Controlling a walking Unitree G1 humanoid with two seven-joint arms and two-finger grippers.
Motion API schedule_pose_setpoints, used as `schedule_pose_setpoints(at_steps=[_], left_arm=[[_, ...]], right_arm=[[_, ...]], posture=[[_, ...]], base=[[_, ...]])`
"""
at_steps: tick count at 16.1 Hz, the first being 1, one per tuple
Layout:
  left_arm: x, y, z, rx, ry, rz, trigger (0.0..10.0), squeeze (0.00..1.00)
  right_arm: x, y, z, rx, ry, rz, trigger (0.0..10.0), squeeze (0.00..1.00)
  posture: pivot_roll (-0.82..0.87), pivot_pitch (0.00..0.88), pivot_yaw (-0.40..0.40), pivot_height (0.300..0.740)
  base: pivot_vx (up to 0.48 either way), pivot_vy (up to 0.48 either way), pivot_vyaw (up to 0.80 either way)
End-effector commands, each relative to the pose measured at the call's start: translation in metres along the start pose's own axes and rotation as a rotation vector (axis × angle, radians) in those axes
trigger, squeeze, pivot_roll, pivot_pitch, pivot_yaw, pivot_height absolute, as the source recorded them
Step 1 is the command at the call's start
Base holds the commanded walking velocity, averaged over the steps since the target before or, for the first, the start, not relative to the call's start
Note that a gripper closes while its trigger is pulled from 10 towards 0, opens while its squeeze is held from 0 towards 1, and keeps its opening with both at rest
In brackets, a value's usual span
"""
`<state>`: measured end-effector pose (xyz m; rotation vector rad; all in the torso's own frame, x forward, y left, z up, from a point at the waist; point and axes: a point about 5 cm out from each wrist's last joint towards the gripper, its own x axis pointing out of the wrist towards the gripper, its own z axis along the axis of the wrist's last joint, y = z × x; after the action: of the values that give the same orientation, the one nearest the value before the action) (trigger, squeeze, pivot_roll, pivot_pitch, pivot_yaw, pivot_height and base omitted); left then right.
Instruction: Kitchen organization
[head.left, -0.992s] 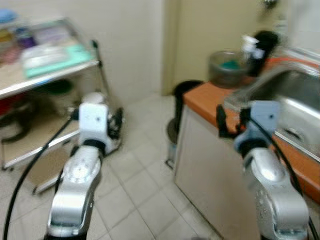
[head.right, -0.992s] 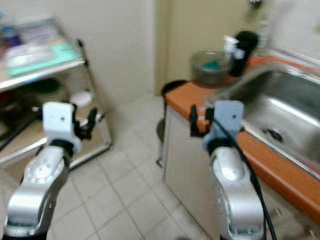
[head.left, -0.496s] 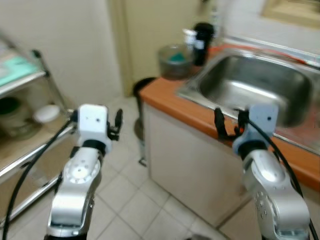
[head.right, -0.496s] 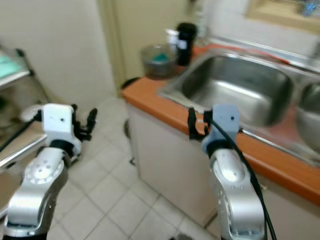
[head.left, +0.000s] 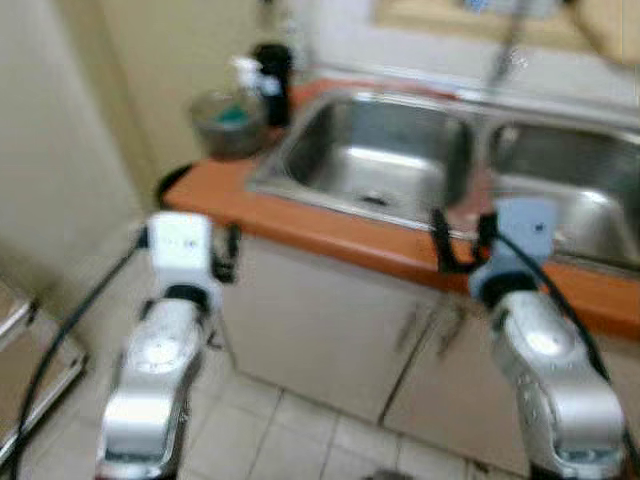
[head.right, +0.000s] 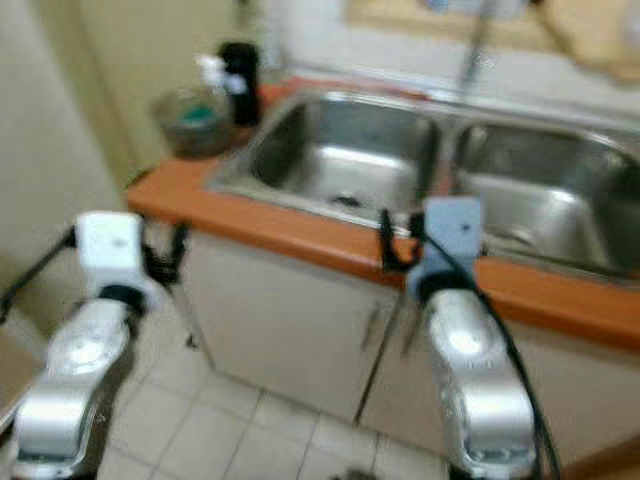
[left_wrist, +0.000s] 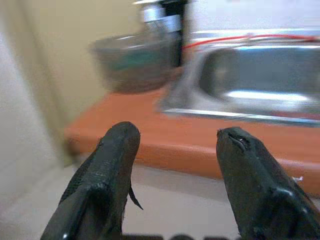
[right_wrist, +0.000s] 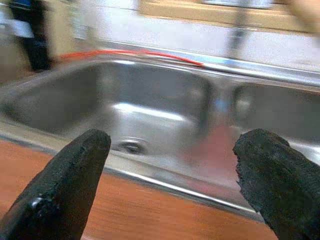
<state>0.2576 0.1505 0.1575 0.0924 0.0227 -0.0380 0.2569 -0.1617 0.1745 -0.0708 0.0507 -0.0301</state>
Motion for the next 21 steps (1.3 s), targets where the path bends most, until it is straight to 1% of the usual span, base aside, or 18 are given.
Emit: schedule_pose_setpoints(at_steps=[1,4,5,7,8,10,11,12,13,14,15,16,17,18,19,20,21], left_arm=[[0.001,0.005,0.002,0.007,-0.005,0.019,10.0,0.0],[0.001,0.001,0.003,-0.013,-0.007,-0.004,10.0,0.0],[0.001,0.0,0.003,-0.03,-0.003,-0.017,10.0,0.0],[-0.001,-0.001,0.005,-0.062,-0.011,-0.048,10.0,0.0],[-0.002,-0.001,0.005,-0.039,-0.019,-0.035,10.0,0.0],[-0.002,0.0,0.005,-0.063,-0.021,-0.029,10.0,0.0],[-0.002,0.0,0.006,-0.059,-0.022,-0.031,10.0,0.0],[-0.001,0.001,0.006,-0.042,-0.027,-0.011,10.0,0.0],[-0.001,0.001,0.005,-0.053,-0.02,0.0,10.0,0.0],[0.0,0.003,0.005,-0.03,-0.035,0.021,10.0,0.18],[0.0,0.005,0.006,-0.001,-0.068,0.054,10.0,0.23],[-0.001,0.006,0.007,0.021,-0.082,0.063,10.0,0.26],[0.0,0.006,0.008,0.04,-0.093,0.063,10.0,0.25],[-0.001,0.012,0.009,0.086,-0.08,0.088,10.0,0.2],[-0.002,0.011,0.007,0.01,-0.062,0.036,10.0,0.14],[-0.001,0.012,0.008,-0.01,-0.064,0.042,10.0,0.03],[-0.001,0.01,0.009,-0.048,-0.041,0.021,10.0,0.0]], right_arm=[[0.002,0.004,0.005,-0.002,-0.019,0.017,10.0,1.0],[0.004,0.001,0.007,-0.007,-0.029,0.019,10.0,1.0],[0.002,0.001,0.006,-0.023,-0.015,0.028,10.0,1.0],[0.002,0.002,0.005,-0.016,-0.008,0.03,10.0,1.0],[0.002,0.003,0.005,-0.013,-0.006,0.041,10.0,1.0],[0.002,0.005,0.007,-0.019,-0.012,0.055,10.0,1.0],[0.002,0.004,0.007,-0.031,-0.016,0.045,10.0,1.0],[0.004,0.001,0.007,-0.037,-0.02,0.009,10.0,1.0],[0.004,-0.002,0.007,-0.064,-0.028,-0.02,10.0,1.0],[0.005,-0.004,0.008,-0.103,-0.036,-0.034,10.0,1.0],[0.005,-0.003,0.009,-0.062,-0.036,-0.013,10.0,1.0],[0.005,-0.002,0.01,-0.056,-0.044,-0.002,10.0,1.0],[0.006,-0.001,0.011,-0.055,-0.05,0.003,10.0,1.0],[0.006,0.002,0.013,-0.039,-0.062,0.018,10.0,1.0],[0.005,0.003,0.012,-0.017,-0.054,0.012,10.0,1.0],[0.005,0.003,0.011,-0.007,-0.047,0.008,10.0,1.0],[0.004,0.004,0.011,-0.02,-0.043,0.01,10.0,1.0]], posture=[[-0.02,0.0,0.018,0.74],[-0.02,0.0,0.018,0.74],[-0.02,0.0,0.018,0.74],[-0.02,0.0,0.016,0.74],[-0.01,0.0,0.015,0.74],[-0.01,0.0,0.012,0.74],[-0.01,0.0,0.01,0.74],[-0.01,0.0,0.01,0.74],[-0.01,0.0,0.004,0.74],[-0.01,0.0,0.004,0.74],[0.0,0.0,-0.004,0.74],[0.0,0.0,-0.004,0.74],[0.0,0.0,-0.004,0.74],[0.0,0.0,-0.01,0.74],[0.0,0.0,-0.009,0.74],[0.0,0.0,-0.009,0.74],[0.0,0.0,-0.01,0.74]], base=[[0.0,0.0,-0.77],[0.0,0.0,-0.77],[0.0,0.0,-0.78],[0.0,0.0,-0.77],[0.0,0.0,-0.77],[0.0,0.0,-0.77],[0.0,0.0,-0.77],[0.0,0.0,-0.77],[0.0,0.0,-0.77],[0.0,0.0,-0.75],[0.0,0.0,-0.76],[0.0,0.0,-0.76],[0.0,0.0,-0.77],[0.0,0.0,-0.76],[0.0,0.0,-0.76],[0.0,0.0,-0.76],[0.0,0.0,-0.76]])
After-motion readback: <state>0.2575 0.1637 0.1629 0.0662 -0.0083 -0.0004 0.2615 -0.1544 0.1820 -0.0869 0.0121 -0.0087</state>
